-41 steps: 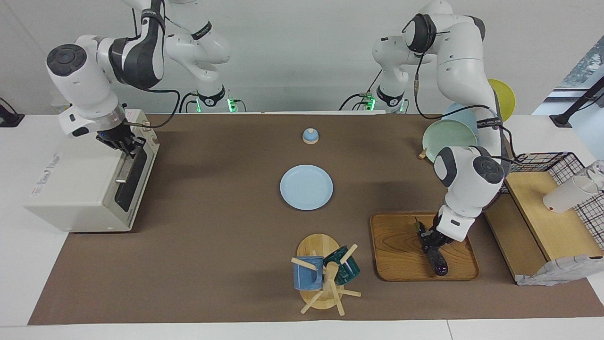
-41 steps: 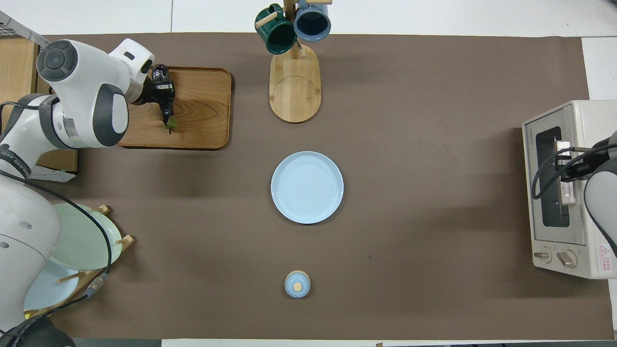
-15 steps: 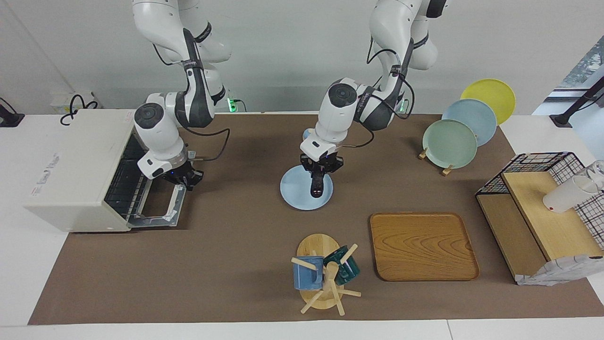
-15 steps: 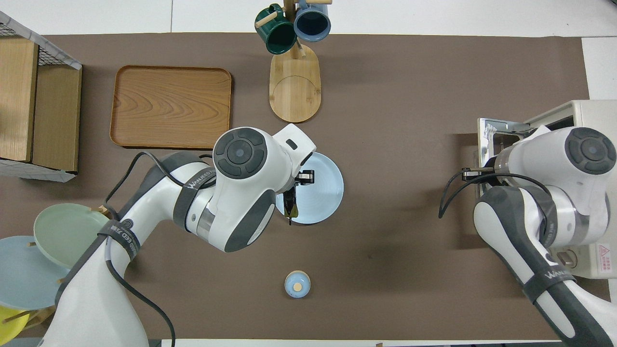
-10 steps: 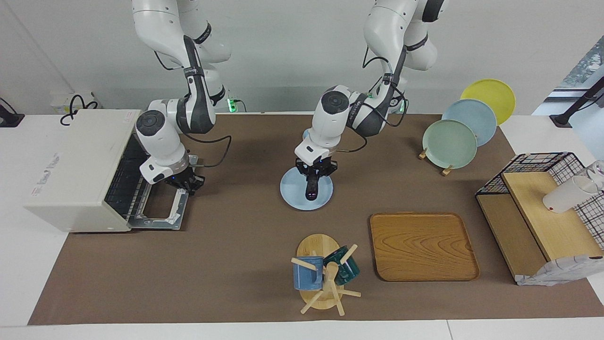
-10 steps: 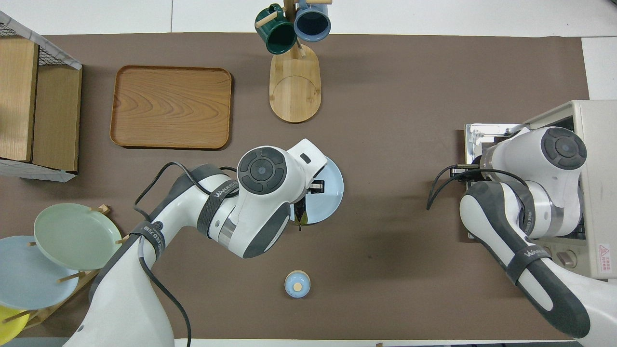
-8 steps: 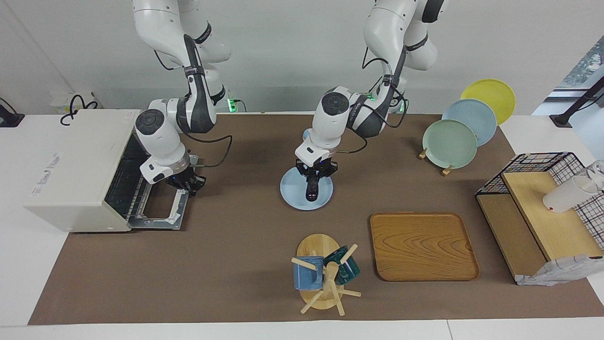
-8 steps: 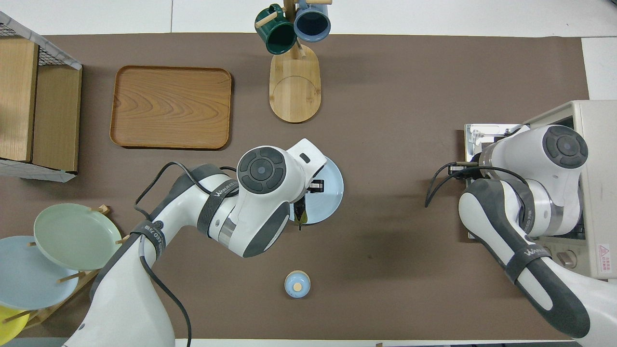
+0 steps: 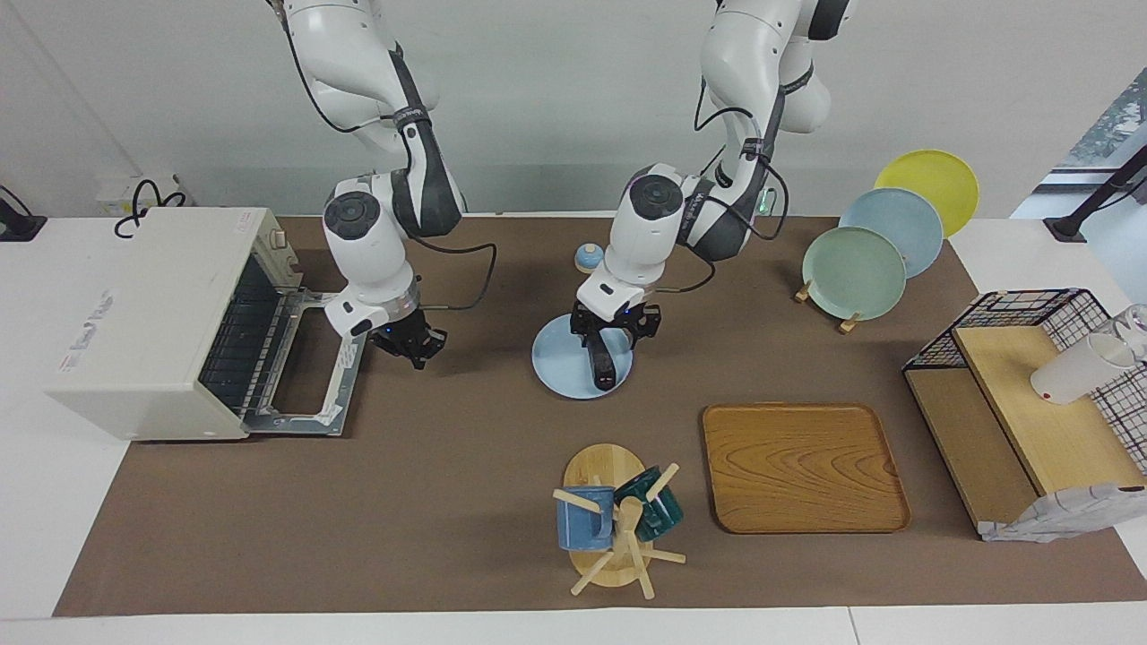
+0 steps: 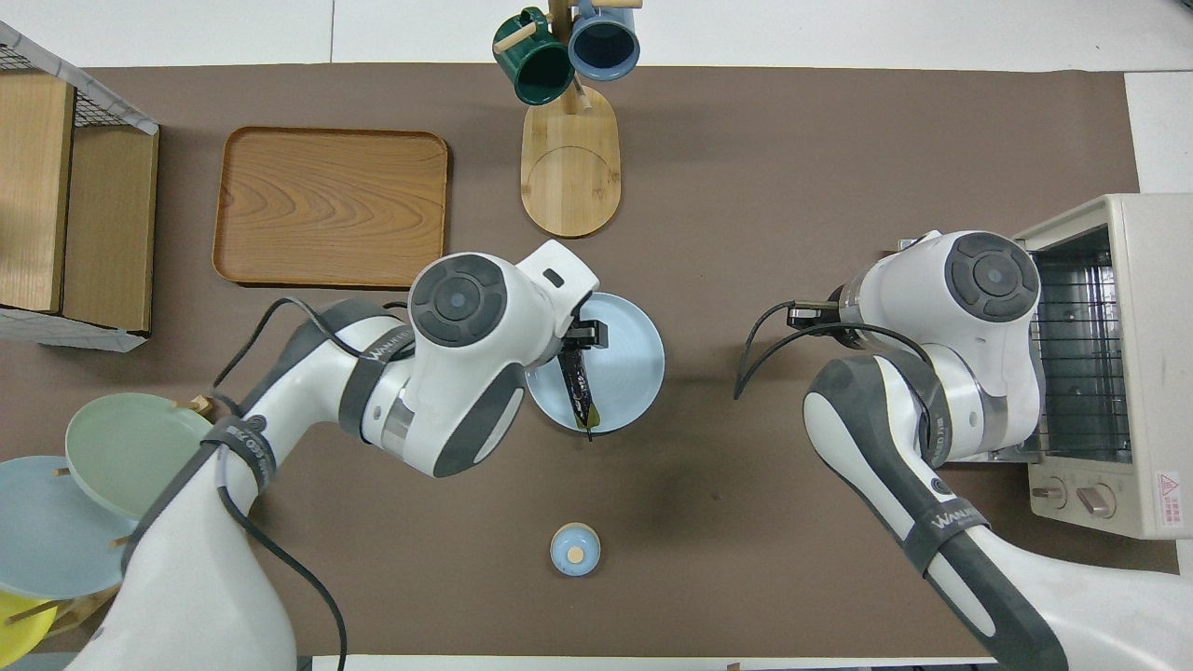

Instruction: Put eggplant into oven

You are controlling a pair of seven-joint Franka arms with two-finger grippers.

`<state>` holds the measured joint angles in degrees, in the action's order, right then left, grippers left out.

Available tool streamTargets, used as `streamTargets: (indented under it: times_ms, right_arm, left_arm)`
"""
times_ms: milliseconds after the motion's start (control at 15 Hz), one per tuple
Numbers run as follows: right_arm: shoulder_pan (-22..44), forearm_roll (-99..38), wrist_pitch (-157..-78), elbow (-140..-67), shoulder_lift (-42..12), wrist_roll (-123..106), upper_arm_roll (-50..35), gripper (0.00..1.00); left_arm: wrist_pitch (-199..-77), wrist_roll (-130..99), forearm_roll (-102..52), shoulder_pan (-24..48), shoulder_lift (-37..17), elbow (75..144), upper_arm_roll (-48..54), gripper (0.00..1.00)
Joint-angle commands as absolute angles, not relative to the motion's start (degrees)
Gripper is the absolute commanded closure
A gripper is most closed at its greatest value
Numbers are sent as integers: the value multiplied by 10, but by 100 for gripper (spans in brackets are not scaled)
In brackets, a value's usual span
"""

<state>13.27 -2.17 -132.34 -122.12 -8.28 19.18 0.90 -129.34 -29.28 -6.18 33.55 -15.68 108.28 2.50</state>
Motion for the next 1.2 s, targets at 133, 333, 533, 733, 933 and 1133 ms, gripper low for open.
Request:
streamTargets:
  times_ms: [133,333,533,733,933,1133]
  right_arm:
    - [212,-33,-1235,-1081,-125,260,13,86]
    - [325,9,-1150,-914,-220,357,14,87]
    - [365,34,-1113,-799,-305,437,12,88]
    - [410,35,-1191,-795,-329,466,12,82]
    - [433,39,-1231,-799,-350,495,12,71]
    - [451,49,-1294,-845,-355,500,12,60]
  left_arm:
    - [-1168,-261,-69,248,-105,1036,24,0]
    - [-1104,-250,-69,201,-105,994,24,0]
    - [-1050,-248,-69,173,-84,983,24,0]
    - [-1007,-229,-70,132,-57,983,24,0]
    - [-984,-214,-70,115,-32,983,22,0]
    - [-973,-193,-70,87,-14,982,22,0]
